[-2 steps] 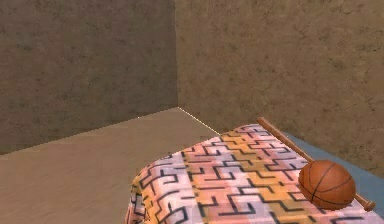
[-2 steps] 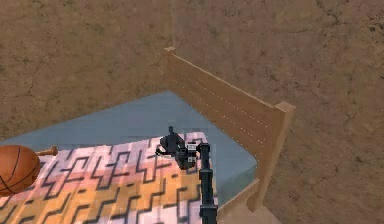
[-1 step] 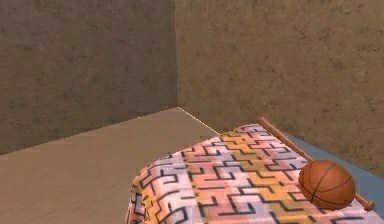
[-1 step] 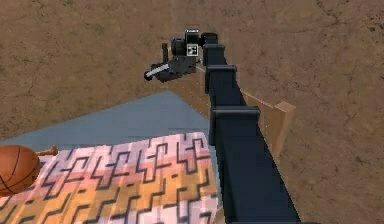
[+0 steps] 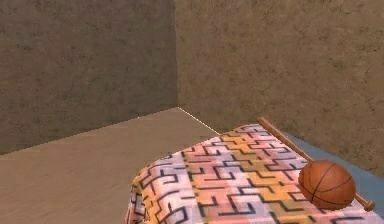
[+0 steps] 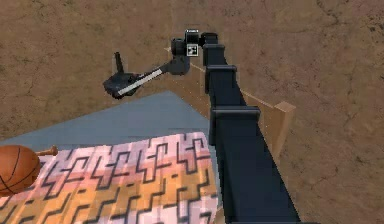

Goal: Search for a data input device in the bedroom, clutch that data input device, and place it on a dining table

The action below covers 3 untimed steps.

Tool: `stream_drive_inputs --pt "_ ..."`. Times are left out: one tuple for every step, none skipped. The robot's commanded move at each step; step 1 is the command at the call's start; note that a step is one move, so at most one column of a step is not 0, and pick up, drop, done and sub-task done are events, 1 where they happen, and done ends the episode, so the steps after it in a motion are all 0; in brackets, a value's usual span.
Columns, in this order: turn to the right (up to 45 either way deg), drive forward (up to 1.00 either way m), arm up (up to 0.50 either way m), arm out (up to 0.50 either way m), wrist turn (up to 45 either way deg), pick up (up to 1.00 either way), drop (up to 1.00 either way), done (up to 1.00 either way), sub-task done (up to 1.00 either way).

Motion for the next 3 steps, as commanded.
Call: stream_drive_inputs --pt "0.0 0.0 0.0 0.0 -45.0 0.0 0.0 0.0 0.0" --pt "0.0 0.0 0.0 0.0 -12.0 0.0 0.0 0.0 0.0" --pt "0.0 0.0 0.0 -0.44 0.0 0.0 0.0 0.0 0.0"
